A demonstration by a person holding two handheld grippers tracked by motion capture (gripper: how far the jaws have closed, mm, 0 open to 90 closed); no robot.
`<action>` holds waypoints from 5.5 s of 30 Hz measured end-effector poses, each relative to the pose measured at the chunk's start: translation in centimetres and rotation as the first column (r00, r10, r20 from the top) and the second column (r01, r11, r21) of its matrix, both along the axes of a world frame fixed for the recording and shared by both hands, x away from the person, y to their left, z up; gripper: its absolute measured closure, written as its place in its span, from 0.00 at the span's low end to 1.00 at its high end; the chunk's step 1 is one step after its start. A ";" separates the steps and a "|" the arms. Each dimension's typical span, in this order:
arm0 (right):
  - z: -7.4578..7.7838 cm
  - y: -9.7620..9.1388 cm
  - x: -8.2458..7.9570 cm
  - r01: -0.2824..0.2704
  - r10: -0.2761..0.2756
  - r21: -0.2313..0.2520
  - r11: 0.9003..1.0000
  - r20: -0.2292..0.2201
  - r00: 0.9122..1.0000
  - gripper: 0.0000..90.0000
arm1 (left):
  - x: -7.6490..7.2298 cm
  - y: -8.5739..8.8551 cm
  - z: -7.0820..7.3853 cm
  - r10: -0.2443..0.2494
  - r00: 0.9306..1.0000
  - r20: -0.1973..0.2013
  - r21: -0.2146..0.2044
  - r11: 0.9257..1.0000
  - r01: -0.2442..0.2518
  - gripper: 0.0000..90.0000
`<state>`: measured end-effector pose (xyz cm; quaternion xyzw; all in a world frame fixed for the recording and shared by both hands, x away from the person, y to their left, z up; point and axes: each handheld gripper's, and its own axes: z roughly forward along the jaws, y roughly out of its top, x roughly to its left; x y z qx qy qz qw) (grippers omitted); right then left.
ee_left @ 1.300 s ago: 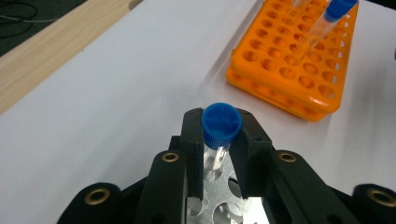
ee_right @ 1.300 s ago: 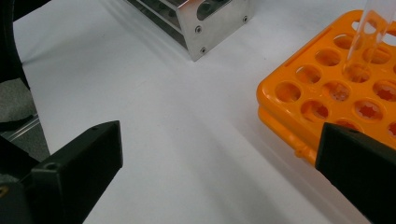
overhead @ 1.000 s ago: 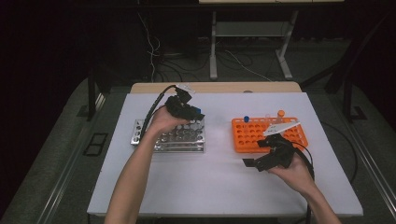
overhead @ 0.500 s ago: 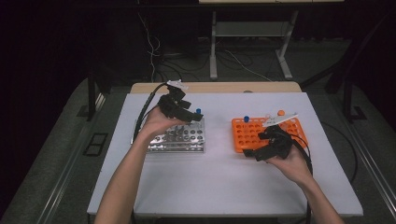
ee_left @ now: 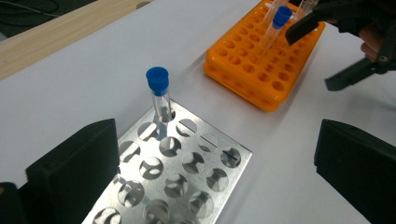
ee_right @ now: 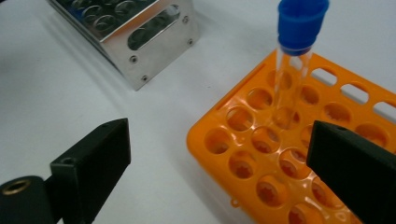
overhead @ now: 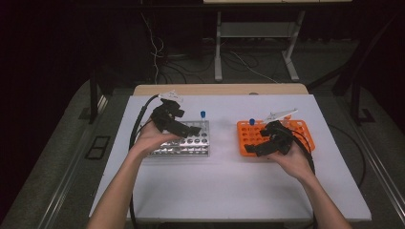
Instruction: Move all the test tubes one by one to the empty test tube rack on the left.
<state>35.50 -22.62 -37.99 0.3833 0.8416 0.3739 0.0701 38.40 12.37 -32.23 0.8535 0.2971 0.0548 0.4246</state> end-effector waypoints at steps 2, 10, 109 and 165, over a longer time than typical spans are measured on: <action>-0.1 0.2 0.4 0.004 -0.004 -0.019 1.000 0.004 1.000 0.09 | -0.5 0.2 0.0 0.007 1.000 0.003 -0.012 1.000 -0.007 0.00; -0.4 0.6 1.5 0.034 -0.033 -0.056 0.998 0.031 0.999 0.32 | -2.3 0.5 -0.1 0.005 1.000 0.028 -0.029 1.000 -0.004 0.00; 4.2 12.8 -3.3 -0.397 0.400 -0.091 0.913 0.018 0.916 0.84 | -4.5 -4.3 2.7 -0.377 0.926 0.010 0.082 0.923 0.375 0.82; 2.6 3.3 -6.0 -0.227 0.227 0.013 0.974 -0.005 0.974 0.00 | 5.6 -0.7 3.8 -0.157 0.986 0.051 0.108 0.983 0.151 0.83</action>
